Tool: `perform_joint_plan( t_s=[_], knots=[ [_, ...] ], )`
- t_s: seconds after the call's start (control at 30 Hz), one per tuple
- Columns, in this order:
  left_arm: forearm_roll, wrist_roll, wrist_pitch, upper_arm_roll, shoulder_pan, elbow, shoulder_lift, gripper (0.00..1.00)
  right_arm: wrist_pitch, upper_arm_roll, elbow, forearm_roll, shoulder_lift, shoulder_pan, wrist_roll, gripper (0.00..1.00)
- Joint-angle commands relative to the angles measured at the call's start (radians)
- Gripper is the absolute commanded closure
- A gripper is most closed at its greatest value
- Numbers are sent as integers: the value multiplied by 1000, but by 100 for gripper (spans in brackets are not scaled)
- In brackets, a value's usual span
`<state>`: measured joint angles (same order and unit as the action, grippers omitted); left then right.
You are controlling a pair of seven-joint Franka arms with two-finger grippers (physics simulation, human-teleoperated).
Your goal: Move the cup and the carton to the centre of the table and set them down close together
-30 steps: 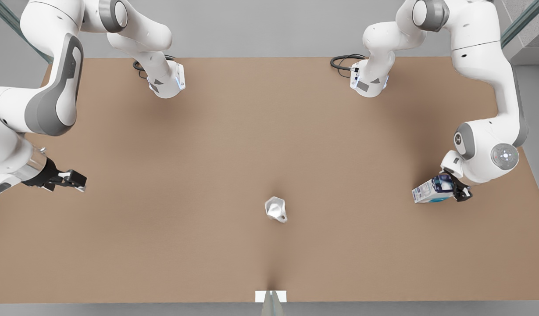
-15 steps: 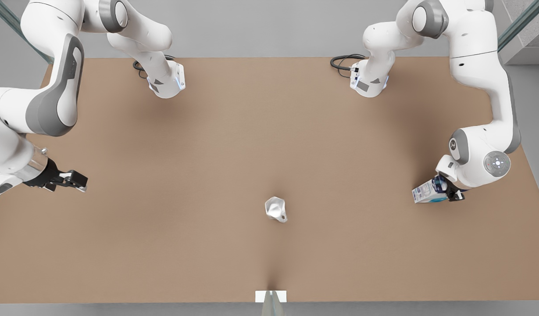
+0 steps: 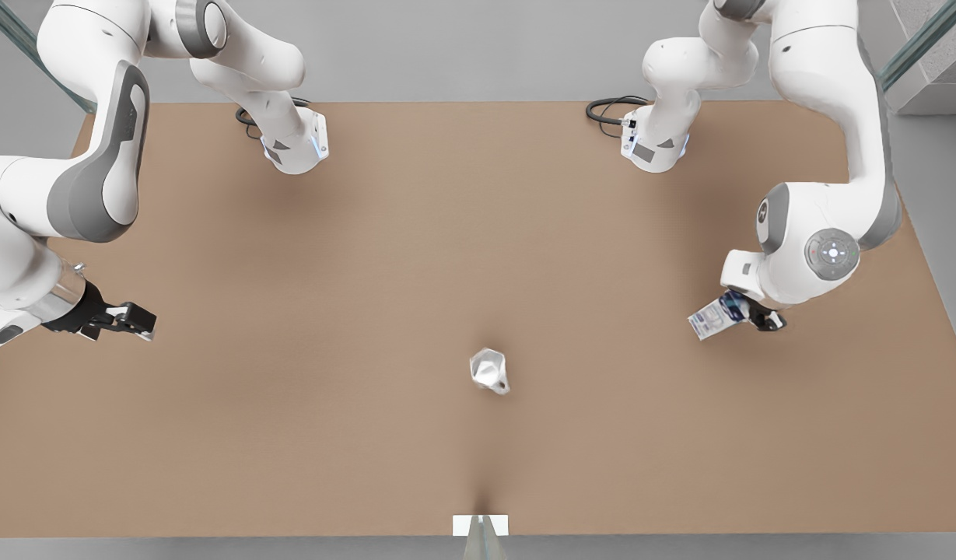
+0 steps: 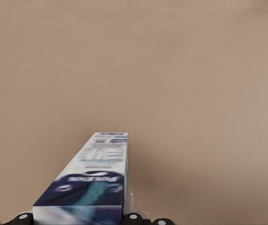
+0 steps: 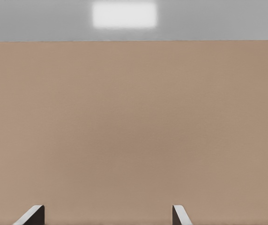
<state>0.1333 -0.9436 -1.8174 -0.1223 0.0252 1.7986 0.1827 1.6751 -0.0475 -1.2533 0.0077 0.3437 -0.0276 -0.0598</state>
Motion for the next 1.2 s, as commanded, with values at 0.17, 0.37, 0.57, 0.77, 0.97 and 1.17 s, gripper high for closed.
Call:
perform_joint_plan(
  t_s=[0.17, 0.37, 0.57, 0.77, 0.97, 1.17],
  knots=[
    [0, 603, 81, -246, 179, -143, 73, 29, 0, 0, 0, 0, 0, -2, 0, 0],
    [-6, 1005, 75, -246, 410, -400, 310, 28, 0, 0, 0, 0, 0, -2, -2, 0],
    [2, 1046, 64, -244, 440, -458, 383, 0, 0, 0, 0, 0, 0, -2, -2, 0],
    [2, 1049, 64, -243, 440, -458, 386, 0, 0, 0, 2, 0, 0, -2, -2, 0],
    [0, 1033, 193, -192, 426, -558, 371, 0, 0, 0, 0, -2, 0, -2, -2, 0],
    [-150, 1040, 247, 331, 397, -654, 267, 0, 0, 0, 0, -2, 0, -2, -2, 0]
  ],
)
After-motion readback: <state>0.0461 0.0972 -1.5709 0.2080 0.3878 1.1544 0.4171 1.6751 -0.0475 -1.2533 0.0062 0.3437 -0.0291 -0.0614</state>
